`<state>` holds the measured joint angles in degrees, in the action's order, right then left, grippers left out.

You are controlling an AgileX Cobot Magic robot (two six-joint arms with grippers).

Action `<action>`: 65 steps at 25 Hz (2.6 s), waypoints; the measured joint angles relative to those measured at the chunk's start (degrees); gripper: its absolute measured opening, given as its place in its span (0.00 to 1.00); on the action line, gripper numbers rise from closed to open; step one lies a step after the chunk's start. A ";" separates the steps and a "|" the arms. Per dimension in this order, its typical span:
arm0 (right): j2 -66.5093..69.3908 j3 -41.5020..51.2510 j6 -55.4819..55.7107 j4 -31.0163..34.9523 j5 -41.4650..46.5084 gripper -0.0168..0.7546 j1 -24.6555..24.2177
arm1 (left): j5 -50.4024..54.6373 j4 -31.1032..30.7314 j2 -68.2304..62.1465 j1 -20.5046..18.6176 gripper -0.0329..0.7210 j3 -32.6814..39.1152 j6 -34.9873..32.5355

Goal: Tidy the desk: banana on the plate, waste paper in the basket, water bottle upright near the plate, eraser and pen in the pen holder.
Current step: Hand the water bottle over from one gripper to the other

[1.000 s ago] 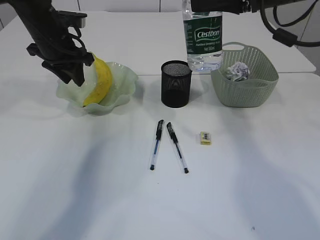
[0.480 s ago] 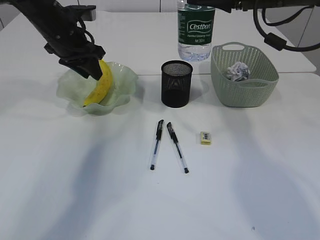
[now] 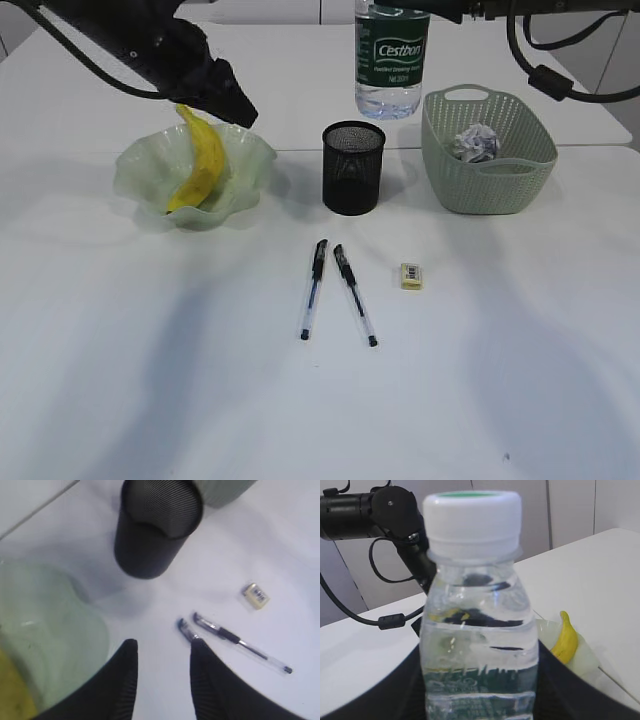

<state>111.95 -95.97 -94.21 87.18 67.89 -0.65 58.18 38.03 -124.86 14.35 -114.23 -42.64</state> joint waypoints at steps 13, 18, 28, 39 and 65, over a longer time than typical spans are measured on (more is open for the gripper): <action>0.00 0.00 -0.08 0.00 0.00 0.49 0.00 | 10.57 32.19 0.59 -8.57 0.37 0.00 -25.94; 0.00 0.00 -0.34 0.00 0.00 0.49 0.00 | 10.57 32.85 0.59 -9.21 0.37 0.00 -31.59; 0.00 0.00 -1.27 0.00 0.00 0.49 0.00 | 10.60 37.91 0.59 -9.21 0.37 0.00 -45.99; 0.00 0.00 -1.61 0.00 0.00 0.49 0.00 | 10.42 47.07 -2.42 -9.21 0.37 4.08 -54.74; 0.00 0.00 -4.22 -0.45 0.00 0.48 0.00 | 9.89 52.53 -1.66 -2.06 0.36 13.98 -58.00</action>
<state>111.95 -95.97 -98.43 86.73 67.89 -0.65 68.07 90.57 -126.52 12.29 -100.25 -100.64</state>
